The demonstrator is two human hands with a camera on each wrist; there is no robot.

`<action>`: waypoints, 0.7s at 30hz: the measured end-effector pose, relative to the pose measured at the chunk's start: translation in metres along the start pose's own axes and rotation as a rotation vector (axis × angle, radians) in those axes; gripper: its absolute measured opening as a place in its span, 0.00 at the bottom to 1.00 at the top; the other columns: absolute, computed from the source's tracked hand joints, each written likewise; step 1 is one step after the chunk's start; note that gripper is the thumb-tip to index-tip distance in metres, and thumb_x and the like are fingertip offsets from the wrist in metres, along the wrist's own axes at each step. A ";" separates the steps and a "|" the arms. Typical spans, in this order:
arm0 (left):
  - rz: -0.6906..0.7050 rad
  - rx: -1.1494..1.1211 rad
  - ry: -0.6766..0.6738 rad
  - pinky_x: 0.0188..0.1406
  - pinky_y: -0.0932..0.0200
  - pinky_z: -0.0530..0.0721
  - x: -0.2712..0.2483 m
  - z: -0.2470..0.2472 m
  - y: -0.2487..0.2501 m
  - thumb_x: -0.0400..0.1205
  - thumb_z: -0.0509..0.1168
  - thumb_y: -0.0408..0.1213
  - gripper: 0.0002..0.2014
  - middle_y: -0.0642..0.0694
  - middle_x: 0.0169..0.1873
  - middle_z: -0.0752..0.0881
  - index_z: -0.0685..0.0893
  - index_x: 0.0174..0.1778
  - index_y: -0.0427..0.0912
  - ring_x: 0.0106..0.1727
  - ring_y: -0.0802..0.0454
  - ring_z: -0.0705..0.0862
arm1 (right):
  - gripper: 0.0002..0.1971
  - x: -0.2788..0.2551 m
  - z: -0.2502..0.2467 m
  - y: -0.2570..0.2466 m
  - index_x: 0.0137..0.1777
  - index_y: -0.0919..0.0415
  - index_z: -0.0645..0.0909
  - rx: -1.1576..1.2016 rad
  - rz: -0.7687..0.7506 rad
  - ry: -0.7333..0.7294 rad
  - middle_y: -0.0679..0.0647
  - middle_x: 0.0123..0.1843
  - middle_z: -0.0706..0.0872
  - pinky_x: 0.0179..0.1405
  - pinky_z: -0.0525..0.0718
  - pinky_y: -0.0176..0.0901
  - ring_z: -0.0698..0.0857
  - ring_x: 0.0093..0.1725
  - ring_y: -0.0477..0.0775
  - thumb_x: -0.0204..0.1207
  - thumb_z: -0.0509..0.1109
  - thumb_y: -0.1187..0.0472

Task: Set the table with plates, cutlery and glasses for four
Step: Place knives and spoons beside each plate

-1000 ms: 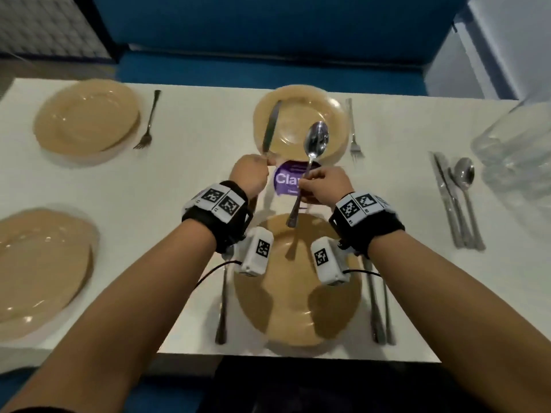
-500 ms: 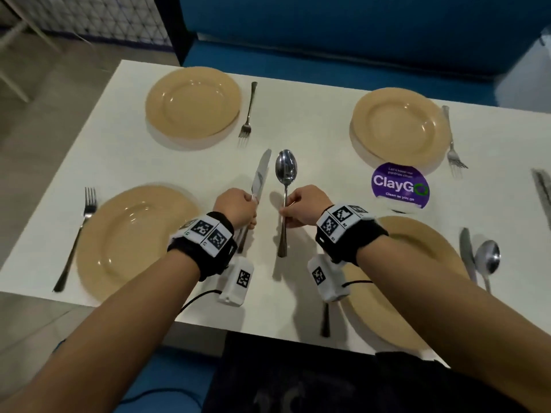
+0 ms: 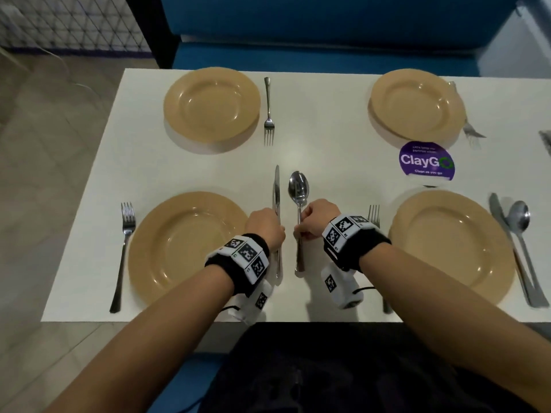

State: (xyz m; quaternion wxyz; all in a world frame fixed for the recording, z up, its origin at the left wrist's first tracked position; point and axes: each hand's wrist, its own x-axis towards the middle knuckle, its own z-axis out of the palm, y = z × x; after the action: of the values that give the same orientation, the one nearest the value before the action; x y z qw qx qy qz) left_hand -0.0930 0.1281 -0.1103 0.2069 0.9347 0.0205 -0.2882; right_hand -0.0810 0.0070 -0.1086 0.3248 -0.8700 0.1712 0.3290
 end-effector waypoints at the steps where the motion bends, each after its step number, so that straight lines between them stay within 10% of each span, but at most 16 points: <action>1: 0.004 0.015 -0.001 0.47 0.56 0.79 -0.001 0.003 -0.001 0.83 0.62 0.40 0.13 0.37 0.50 0.88 0.85 0.51 0.33 0.54 0.40 0.85 | 0.13 -0.004 0.002 0.000 0.24 0.58 0.78 -0.015 0.002 0.003 0.61 0.38 0.90 0.50 0.90 0.56 0.91 0.45 0.62 0.58 0.81 0.63; 8: 0.015 0.099 0.043 0.45 0.57 0.75 -0.020 0.015 -0.005 0.83 0.63 0.37 0.12 0.37 0.55 0.84 0.78 0.57 0.32 0.59 0.40 0.82 | 0.12 -0.019 0.023 0.004 0.42 0.65 0.85 -0.063 -0.004 0.031 0.59 0.46 0.90 0.42 0.85 0.42 0.89 0.47 0.58 0.61 0.80 0.61; 12: 0.023 0.127 0.066 0.45 0.57 0.74 -0.028 0.019 -0.006 0.83 0.62 0.34 0.11 0.37 0.57 0.83 0.76 0.58 0.33 0.60 0.41 0.81 | 0.13 -0.027 0.031 0.006 0.32 0.57 0.75 -0.100 -0.027 0.051 0.58 0.47 0.88 0.31 0.78 0.38 0.84 0.44 0.55 0.64 0.79 0.62; 21: 0.078 0.138 0.117 0.48 0.59 0.75 -0.050 0.025 -0.009 0.84 0.61 0.33 0.13 0.38 0.60 0.80 0.73 0.63 0.32 0.61 0.43 0.80 | 0.13 -0.034 0.035 0.010 0.52 0.70 0.86 -0.038 -0.079 0.184 0.62 0.53 0.89 0.54 0.85 0.46 0.87 0.55 0.60 0.70 0.74 0.64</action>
State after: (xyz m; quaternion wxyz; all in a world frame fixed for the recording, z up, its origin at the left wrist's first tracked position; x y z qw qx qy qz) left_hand -0.1491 0.1304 -0.1054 0.1515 0.9621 -0.0236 -0.2255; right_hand -0.1274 0.0263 -0.1104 0.3040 -0.9085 0.1598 0.2380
